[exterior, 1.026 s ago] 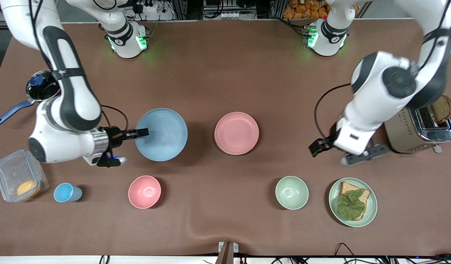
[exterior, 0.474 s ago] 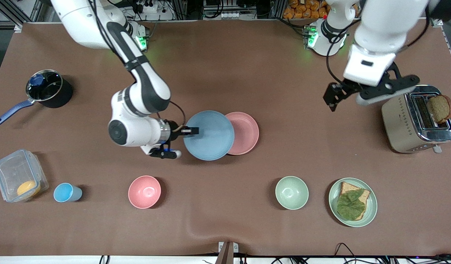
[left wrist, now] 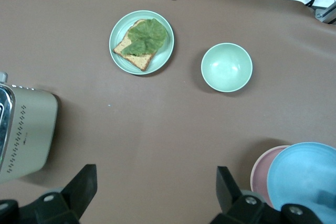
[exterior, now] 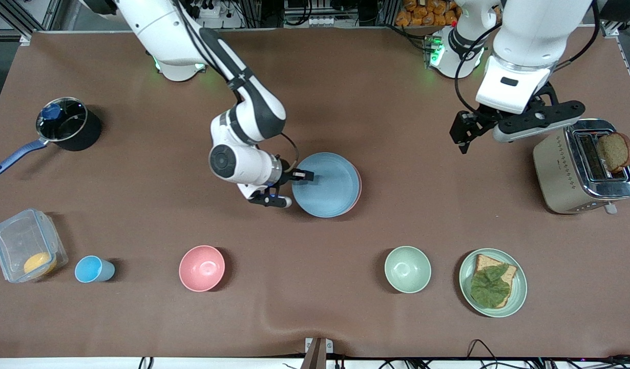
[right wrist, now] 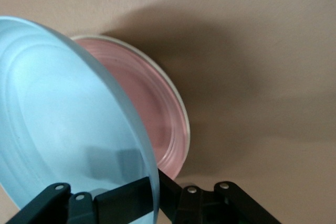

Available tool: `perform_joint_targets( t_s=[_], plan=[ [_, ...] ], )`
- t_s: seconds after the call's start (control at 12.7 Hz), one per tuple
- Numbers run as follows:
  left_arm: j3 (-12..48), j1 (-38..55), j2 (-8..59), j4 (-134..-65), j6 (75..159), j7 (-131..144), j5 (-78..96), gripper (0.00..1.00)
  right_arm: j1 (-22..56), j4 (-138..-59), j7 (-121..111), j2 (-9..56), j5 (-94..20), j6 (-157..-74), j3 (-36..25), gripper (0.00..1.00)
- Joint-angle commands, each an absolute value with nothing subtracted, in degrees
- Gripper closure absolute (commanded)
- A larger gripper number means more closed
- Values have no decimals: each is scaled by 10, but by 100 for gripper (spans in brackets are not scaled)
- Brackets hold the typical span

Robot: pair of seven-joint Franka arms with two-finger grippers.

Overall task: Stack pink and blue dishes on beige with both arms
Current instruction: 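Carry the blue plate over the pink plate while the left gripper withdraws, then lower the blue plate onto the pink plate and open the right gripper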

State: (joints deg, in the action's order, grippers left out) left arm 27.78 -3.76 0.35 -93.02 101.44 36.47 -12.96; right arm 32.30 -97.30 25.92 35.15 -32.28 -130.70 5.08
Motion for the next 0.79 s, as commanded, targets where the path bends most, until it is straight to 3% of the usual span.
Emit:
perform_joint_targets(
  t_s=[0.0, 0.39, 0.47, 0.55, 0.63, 0.71],
  plan=[
    [147, 78, 13, -916, 1009, 336, -144, 0, 341, -973, 279, 366, -331, -1341, 45, 100],
    [149, -40, 15, -881, 957, 187, -35, 0, 347, -977, 278, 376, -327, -1352, 41, 100],
    [144, -47, 15, -881, 955, 187, -37, 0, 344, -982, 277, 373, -325, -1349, 40, 84],
    [143, -50, 12, -882, 954, 190, -45, 0, 341, -983, 278, 371, -325, -1348, 38, 26],
    [142, -51, 12, -881, 950, 188, -55, 0, 341, -986, 278, 367, -325, -1347, 38, 0],
    [142, -51, 11, -881, 950, 186, -66, 0, 340, -985, 286, 365, -326, -1343, 38, 0]
  ],
)
